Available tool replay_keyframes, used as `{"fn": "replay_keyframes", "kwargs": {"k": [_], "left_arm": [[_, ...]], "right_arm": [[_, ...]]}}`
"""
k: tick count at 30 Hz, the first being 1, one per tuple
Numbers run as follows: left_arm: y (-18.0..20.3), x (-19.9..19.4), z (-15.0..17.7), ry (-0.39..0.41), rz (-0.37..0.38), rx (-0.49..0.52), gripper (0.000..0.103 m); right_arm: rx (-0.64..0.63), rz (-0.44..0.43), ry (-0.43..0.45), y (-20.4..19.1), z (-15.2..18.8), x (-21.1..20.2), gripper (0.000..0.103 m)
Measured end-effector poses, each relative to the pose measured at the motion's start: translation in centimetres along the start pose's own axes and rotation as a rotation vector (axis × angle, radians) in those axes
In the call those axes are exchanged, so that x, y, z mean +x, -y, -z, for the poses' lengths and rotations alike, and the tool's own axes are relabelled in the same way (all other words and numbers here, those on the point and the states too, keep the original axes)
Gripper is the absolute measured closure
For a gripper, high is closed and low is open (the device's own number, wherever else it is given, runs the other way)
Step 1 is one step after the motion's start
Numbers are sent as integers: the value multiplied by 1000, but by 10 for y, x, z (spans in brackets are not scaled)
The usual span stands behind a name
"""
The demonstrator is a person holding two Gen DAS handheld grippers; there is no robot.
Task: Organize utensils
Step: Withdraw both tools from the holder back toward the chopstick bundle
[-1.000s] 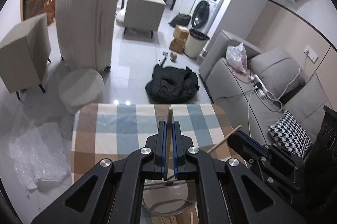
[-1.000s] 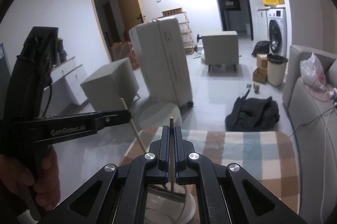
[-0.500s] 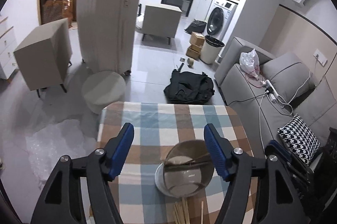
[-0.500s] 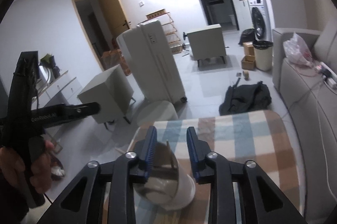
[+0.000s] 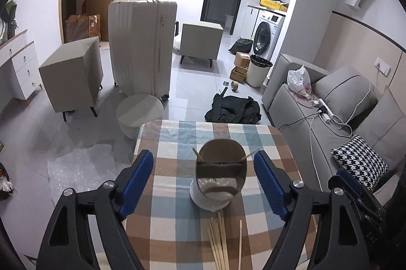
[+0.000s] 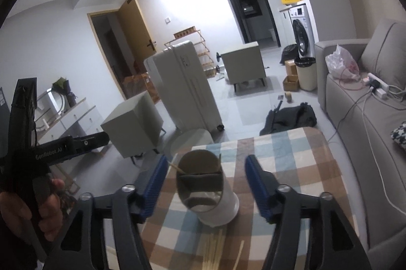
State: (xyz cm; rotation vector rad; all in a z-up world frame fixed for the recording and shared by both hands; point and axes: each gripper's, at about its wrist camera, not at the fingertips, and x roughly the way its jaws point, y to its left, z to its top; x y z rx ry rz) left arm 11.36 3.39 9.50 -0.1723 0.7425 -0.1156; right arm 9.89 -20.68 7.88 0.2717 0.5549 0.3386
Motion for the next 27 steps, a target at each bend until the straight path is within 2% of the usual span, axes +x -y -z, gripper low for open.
{"fn": "replay_keyframes", "kwargs": {"k": [5,7,18,21,27], "left_arm": [[7,-16,18,40,-39,29,15],[7,-18,24,50,-48,39,13],[13,-20,67,57,-65,68,13],[12,-7,83,39,-77,67,13],[8,22,117,-19,-70,56,13]], "right_arm": [[-15,11,2,-8,15,-25,25],[-32,13,9,-11,22,-36,16],[-33,42,-20,-10,61,-50,10],[-21,58,-68,-2,79,-44,10],[18,66,-231,17,108,-15,11]]}}
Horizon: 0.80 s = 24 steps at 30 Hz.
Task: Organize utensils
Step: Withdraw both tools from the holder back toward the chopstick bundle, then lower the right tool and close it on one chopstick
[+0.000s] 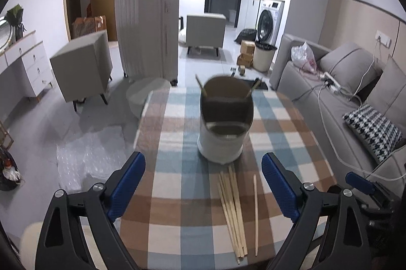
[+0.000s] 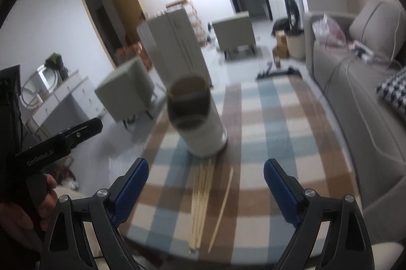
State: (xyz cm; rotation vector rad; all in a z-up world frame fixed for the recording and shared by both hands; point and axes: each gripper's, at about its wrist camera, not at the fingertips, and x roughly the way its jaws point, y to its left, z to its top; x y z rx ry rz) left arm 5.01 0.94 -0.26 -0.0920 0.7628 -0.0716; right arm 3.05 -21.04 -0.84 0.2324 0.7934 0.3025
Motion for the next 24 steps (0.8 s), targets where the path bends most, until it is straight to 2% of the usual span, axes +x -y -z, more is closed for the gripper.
{"fn": "replay_keyframes", "kwargs": {"k": [2,4,7,11,12,14,16,24], "left_arm": [[-2,10,11,-28,10,-1,13],[-4,19,18,-62,18,-9,13],[-10,36,23,-116,6,-19,13],[-20,46,20,-140,-3,-56,13],[-22,49,20,-143,-8,-59,13],[-27,54,19,-156,-16,-70,13],[-31,60,19,-168,-13,-83,13],[-50,73,13,-217,-11,-155,13]], "right_arm": [[10,2,-50,5,5,12,15],[9,9,-121,9,9,29,26],[1,24,-212,12,17,53,38],[12,46,-287,18,24,78,44],[25,46,-309,21,23,87,50],[45,51,-348,26,21,102,55],[51,57,-398,28,20,122,66],[-5,101,-510,27,14,183,67]]}}
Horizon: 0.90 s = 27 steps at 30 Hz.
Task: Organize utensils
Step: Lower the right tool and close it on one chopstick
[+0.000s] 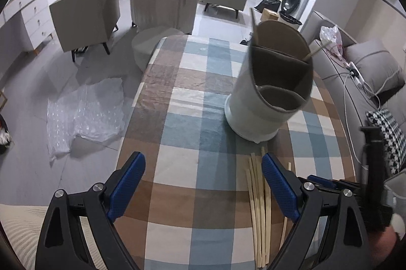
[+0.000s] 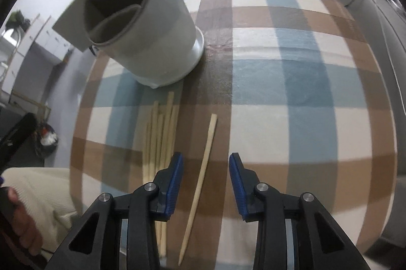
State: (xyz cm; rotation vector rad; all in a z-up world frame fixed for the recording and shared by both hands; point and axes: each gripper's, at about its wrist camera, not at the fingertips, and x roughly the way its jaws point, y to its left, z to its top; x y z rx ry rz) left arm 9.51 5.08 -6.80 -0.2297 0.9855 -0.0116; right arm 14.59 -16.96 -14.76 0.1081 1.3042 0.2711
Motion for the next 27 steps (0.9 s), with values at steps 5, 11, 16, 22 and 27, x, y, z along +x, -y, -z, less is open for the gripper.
{"fn": "replay_keyframes", "kwargs": {"k": [5,11,16,22,27], "left_arm": [[-16,7,-4,-32,0,-62,13],[-27,15,-5,-67,-16,-106,13],[-29,19,-4,-85,-26,-110,13],[-25,33,1,-136,-37,-72,13],[-4,60,17,-270,26,-11,13]], "right_arm": [[-64,80,-31,-12,-12,21,70],[-75,159,-32,-16,-16,29,78],[-77,186,-14,-19,-14,27,90],[-45,153,17,-13,-10,20,98],[77,56,85,11,-5,-5,98]]}}
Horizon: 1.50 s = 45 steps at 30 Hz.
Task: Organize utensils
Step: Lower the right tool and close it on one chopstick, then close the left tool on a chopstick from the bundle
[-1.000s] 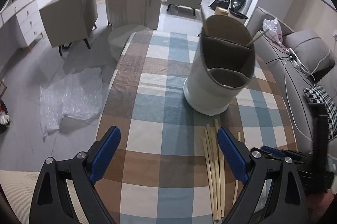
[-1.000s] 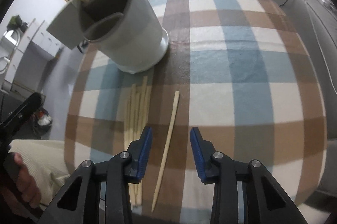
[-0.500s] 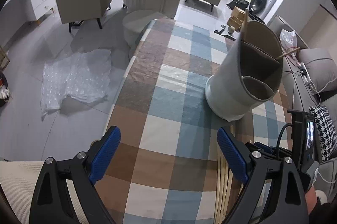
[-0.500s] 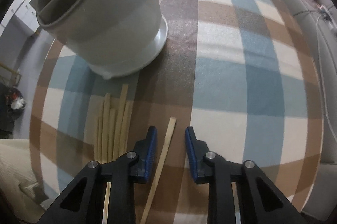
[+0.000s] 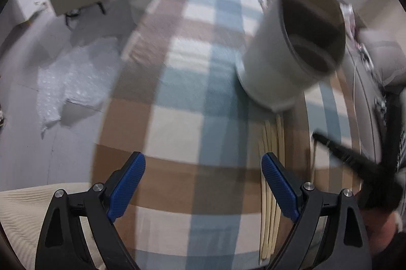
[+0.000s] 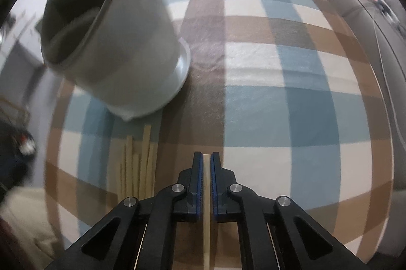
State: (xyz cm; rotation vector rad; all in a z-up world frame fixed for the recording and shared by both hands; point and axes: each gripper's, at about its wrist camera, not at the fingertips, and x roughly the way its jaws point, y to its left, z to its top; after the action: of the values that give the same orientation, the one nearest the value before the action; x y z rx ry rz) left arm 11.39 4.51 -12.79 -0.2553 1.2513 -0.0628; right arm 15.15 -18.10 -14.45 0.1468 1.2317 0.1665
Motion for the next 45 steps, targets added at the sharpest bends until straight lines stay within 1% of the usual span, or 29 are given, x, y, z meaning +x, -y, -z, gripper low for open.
{"fn": "replay_keyframes", "kwargs": {"k": [4,6,7,12,13,17,21,22,28,33,34,35,36,37,38,39,40,42,44,45], "left_arm": [[13,20,7,-85,-17,40,13],[18,28,10,-115,-25,45,13],[18,29,10,-123,-26,45,13],[25,42,14,-166,-40,47,13],[27,44,14,-170,-40,48,13],[33,46,15,-167,-64,56,13],[38,53,18,-179,-103,67,13],[41,53,18,-170,-116,77,13],[51,58,22,-165,-159,95,13],[58,58,12,-166,-182,112,13],[58,56,12,-159,-183,116,18],[60,55,11,-149,-171,120,21],[65,51,12,-149,-178,120,26],[68,50,12,-143,-175,130,35],[73,50,11,-139,-171,142,38],[77,49,11,-136,-173,153,44],[79,48,10,-135,-172,160,53],[82,47,10,-135,-163,163,63],[83,47,10,-136,-158,164,75],[84,46,11,-134,-159,165,92]], "right_arm": [[195,-123,52,35,6,-22,98],[259,-158,58,48,11,-28,98],[273,-166,59,46,8,-27,98],[377,-245,84,74,17,-40,98],[385,-253,85,73,14,-38,98],[417,-285,96,91,8,-34,98],[471,-322,112,106,11,-38,98],[480,-327,118,109,12,-39,98],[476,-322,157,111,8,-47,98],[444,-309,175,106,3,-49,98],[441,-318,179,105,2,-49,98],[437,-324,183,105,2,-50,98],[428,-324,190,103,1,-51,98],[421,-323,194,102,0,-52,98],[409,-319,201,100,0,-54,98],[402,-318,205,100,-1,-55,98],[397,-318,209,100,-1,-56,98],[404,-319,216,102,-2,-58,98],[414,-319,223,105,-2,-60,98],[416,-319,227,105,-1,-61,98]]}}
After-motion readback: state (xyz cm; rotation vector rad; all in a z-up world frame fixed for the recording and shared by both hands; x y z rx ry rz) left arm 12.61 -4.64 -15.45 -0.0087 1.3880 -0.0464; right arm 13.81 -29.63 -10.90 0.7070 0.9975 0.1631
